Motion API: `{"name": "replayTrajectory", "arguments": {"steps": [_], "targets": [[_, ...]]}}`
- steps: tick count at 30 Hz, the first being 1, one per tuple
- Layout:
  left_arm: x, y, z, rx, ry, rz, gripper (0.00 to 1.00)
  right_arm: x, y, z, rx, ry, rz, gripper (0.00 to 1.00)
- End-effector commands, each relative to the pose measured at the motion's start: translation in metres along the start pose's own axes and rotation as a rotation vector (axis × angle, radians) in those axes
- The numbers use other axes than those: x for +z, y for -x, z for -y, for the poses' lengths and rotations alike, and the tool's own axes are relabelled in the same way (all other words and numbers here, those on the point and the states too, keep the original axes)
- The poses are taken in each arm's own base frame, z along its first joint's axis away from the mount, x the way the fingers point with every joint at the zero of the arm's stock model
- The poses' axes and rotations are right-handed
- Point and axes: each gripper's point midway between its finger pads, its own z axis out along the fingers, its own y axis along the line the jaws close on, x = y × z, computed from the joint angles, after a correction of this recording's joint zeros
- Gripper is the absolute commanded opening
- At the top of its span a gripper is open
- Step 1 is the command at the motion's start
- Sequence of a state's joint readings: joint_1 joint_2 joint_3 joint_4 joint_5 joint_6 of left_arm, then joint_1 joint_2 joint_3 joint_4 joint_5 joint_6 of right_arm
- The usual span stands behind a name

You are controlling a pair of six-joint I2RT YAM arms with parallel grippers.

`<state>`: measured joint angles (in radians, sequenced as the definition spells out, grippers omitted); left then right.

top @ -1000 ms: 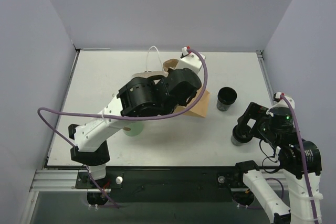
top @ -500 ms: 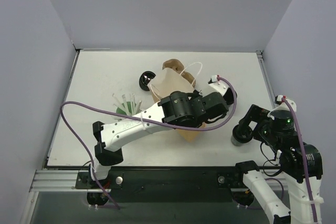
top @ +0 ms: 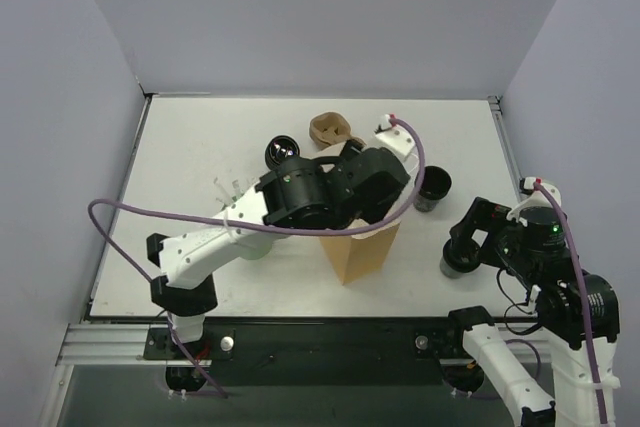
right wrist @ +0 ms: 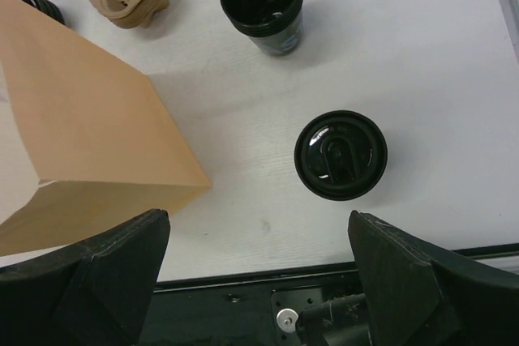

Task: Pack the takeout coffee

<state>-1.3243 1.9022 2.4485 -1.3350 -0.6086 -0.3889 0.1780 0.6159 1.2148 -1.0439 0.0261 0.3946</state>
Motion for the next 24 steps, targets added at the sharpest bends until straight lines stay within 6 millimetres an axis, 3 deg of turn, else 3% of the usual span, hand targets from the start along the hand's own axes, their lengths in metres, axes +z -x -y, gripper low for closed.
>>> {"name": "replayTrajectory", "arguments": {"steps": [1, 2, 3, 4, 5, 6, 7, 9, 11, 13, 15, 18, 21, 23, 24], "targets": [[-0.034, 0.029, -0.075, -0.157, 0.081, 0.109, 0.71, 0.012, 0.034, -0.027, -0.022, 0.087, 0.044, 0.98], [-0.043, 0.034, -0.092, -0.197, 0.095, 0.147, 0.71, 0.022, 0.040, -0.034, -0.018, 0.095, 0.031, 0.98], [-0.039, 0.035, -0.116, -0.234, 0.134, 0.151, 0.71, 0.027, 0.045, -0.040, -0.010, 0.110, 0.031, 0.98], [-0.027, 0.023, -0.129, -0.239, 0.165, 0.119, 0.71, 0.030, 0.053, -0.047, 0.008, 0.129, 0.039, 0.97], [-0.033, 0.031, -0.135, -0.282, 0.118, 0.158, 0.71, 0.040, 0.055, -0.053, 0.018, 0.131, 0.003, 0.95], [-0.027, 0.031, -0.166, -0.332, 0.178, 0.165, 0.71, 0.036, 0.064, -0.062, 0.028, 0.164, 0.008, 0.95], [-0.018, 0.021, -0.174, -0.337, 0.201, 0.144, 0.71, 0.038, 0.067, -0.070, 0.033, 0.194, -0.002, 0.95], [-0.016, 0.031, -0.207, -0.378, 0.264, 0.218, 0.70, 0.040, 0.071, -0.088, 0.020, 0.278, -0.019, 0.93], [-0.001, 0.034, -0.221, -0.388, 0.288, 0.257, 0.71, 0.041, 0.074, -0.100, -0.021, 0.341, 0.008, 0.93], [0.010, 0.046, -0.228, -0.429, 0.256, 0.314, 0.71, 0.047, 0.080, -0.102, -0.044, 0.338, 0.029, 0.92], [0.026, 0.041, -0.218, -0.412, 0.200, 0.315, 0.71, 0.056, 0.087, -0.097, -0.074, 0.297, 0.044, 0.90], [0.027, 0.052, -0.222, -0.456, 0.169, 0.352, 0.75, 0.075, 0.098, -0.094, -0.029, 0.222, 0.032, 0.88], [0.021, 0.040, -0.221, -0.574, 0.159, 0.282, 0.72, 0.091, 0.121, -0.090, 0.045, 0.135, 0.070, 0.86], [0.008, 0.028, -0.203, -0.655, 0.089, 0.246, 0.72, 0.102, 0.134, -0.085, 0.076, 0.076, 0.106, 0.86], [0.013, 0.011, -0.196, -0.681, 0.074, 0.206, 0.72, 0.105, 0.141, -0.087, 0.104, 0.070, 0.125, 0.86]]}}
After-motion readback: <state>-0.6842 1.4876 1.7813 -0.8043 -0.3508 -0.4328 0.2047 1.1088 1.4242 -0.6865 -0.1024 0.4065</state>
